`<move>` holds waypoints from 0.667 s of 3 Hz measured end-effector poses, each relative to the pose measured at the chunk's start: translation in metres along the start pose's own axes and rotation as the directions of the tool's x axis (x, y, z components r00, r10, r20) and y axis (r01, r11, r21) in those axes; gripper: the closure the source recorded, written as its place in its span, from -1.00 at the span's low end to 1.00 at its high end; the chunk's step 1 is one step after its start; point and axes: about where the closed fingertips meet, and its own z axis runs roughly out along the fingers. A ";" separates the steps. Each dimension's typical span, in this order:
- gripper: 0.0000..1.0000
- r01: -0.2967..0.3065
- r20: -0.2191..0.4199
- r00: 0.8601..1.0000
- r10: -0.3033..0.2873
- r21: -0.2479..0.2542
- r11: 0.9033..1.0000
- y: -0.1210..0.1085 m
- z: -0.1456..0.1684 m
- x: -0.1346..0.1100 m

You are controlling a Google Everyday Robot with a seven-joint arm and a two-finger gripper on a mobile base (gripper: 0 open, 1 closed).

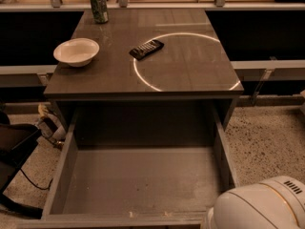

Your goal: Close top drawer

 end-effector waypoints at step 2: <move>1.00 0.058 0.049 0.997 -0.059 0.022 0.998 -0.030 0.021 -0.041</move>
Offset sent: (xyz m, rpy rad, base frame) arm 0.0486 0.0803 -0.0378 0.0995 -0.0277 0.0940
